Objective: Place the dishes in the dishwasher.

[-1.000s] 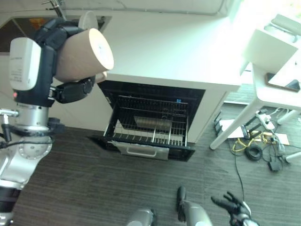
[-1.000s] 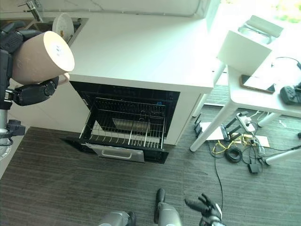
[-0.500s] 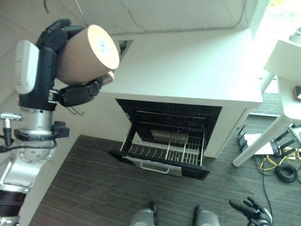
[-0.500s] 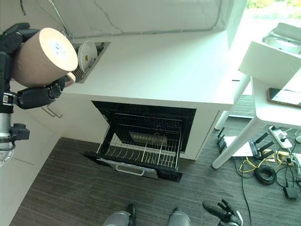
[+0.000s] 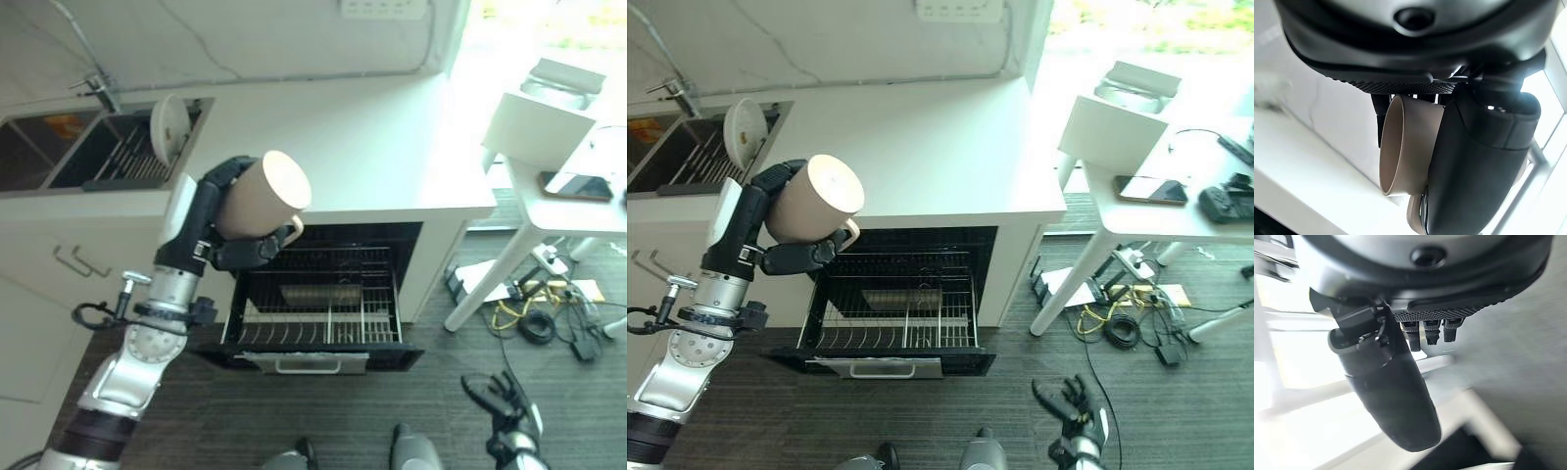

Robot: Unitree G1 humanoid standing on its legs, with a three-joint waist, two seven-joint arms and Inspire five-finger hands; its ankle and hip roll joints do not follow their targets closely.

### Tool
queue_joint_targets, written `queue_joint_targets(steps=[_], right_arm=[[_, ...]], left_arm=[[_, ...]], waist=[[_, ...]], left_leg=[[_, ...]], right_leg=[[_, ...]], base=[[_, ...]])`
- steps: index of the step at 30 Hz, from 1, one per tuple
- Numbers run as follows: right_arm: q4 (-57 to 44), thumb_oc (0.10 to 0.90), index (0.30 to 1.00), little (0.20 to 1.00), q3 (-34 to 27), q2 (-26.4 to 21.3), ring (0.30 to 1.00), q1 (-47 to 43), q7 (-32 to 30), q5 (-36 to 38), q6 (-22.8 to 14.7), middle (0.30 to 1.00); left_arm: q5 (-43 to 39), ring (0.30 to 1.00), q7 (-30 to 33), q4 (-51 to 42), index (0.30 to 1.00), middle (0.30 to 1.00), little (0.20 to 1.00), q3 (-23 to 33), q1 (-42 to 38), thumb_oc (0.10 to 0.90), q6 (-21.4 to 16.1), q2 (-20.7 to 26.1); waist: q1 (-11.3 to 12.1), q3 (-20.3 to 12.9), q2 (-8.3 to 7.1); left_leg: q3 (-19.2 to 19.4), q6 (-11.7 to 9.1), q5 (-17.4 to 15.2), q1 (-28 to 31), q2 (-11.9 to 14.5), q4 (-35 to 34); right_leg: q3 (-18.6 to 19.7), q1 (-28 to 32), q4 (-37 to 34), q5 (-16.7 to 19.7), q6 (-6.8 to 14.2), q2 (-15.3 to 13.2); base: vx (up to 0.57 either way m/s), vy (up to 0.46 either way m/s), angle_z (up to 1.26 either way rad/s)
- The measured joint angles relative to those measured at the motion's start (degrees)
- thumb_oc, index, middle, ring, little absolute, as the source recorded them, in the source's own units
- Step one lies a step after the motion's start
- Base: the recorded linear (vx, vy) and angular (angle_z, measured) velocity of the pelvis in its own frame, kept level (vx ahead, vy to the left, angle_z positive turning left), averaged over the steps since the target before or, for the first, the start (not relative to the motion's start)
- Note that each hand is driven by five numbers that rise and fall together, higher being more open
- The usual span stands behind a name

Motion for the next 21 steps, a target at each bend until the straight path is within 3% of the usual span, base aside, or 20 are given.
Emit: queue_joint_targets(steps=[4, 8, 12, 17, 18, 21], right_arm=[[-10.1, 0.800, 0.900, 0.900, -2.2, -1.5, 0.900, -0.1, -3.5, -5.7, -6.7, 0.900], [-20.1, 0.800, 0.900, 0.900, -1.0, -2.0, 0.900, 1.6, -7.4, -13.6, -6.8, 0.900], [-22.1, 0.800, 0.900, 0.900, -0.3, -2.0, 0.900, 1.5, -7.4, -15.6, -8.6, 0.900], [-29.7, 0.800, 0.900, 0.900, -0.5, -2.2, 0.900, 2.8, -2.7, -12.9, -8.4, 0.900], [-34.7, 0.800, 0.900, 0.900, -0.4, -3.1, 0.900, 2.9, 2.3, -9.6, -8.3, 0.900], [-38.9, 0.800, 0.900, 0.900, 0.1, -4.9, 0.900, 2.3, 9.7, -4.2, -7.7, 0.900]], left_arm=[[-6.9, 0.300, -4.6, 2.7, 0.300, 0.300, 0.300, -1.9, 0.2, 0.400, 0.0, -4.1], [-10.7, 0.300, -5.0, 6.0, 0.300, 0.300, 0.300, -1.8, 0.8, 0.400, -0.4, -8.4], [-10.8, 0.300, -5.1, 7.1, 0.300, 0.300, 0.300, -2.0, 0.8, 0.400, -0.4, -8.6], [-12.3, 0.300, -3.2, 7.6, 0.300, 0.300, 0.300, -1.8, 0.7, 0.400, -0.4, -11.1], [-12.3, 0.300, -1.6, 7.7, 0.300, 0.300, 0.300, -1.8, 0.7, 0.400, -0.4, -12.0], [-12.1, 0.300, 0.1, 7.8, 0.300, 0.300, 0.300, -2.1, 0.7, 0.400, -0.4, -13.2]], waist=[[-1.0, -0.8, -1.68], [-2.5, -0.9, -1.99], [-3.9, -1.3, -2.56], [-6.0, -1.6, -2.41], [-6.5, -1.6, -2.39], [-6.4, -1.6, -2.39]], left_leg=[[1.9, -0.1, 0.0, 0.0, 0.8, -0.1], [3.8, 0.1, -1.0, 1.4, 0.4, 0.1], [5.1, 0.3, -2.5, 1.7, 0.0, 1.0], [7.6, 0.9, -3.4, 1.9, -0.3, 1.8], [8.2, 1.2, -3.6, 1.9, -0.5, 2.0], [8.3, 1.3, -3.7, 2.4, -0.9, 1.9]], right_leg=[[2.3, -1.9, 0.4, 0.9, -0.8, 1.4], [3.9, -2.8, -0.1, 2.5, -0.7, 1.9], [5.3, -3.4, -0.8, 3.4, -0.6, 1.8], [6.8, -4.5, -1.3, 4.9, -0.2, 1.7], [6.9, -5.1, -1.5, 5.6, -0.2, 1.6], [7.5, -4.8, -2.1, 6.2, -0.1, 1.5]], base=[[0.00, 0.012, -0.35], [0.02, 0.054, -0.53], [0.02, 0.048, -0.42], [0.01, 0.036, -0.31], [0.00, 0.024, -0.31], [0.01, 0.027, -0.19]])
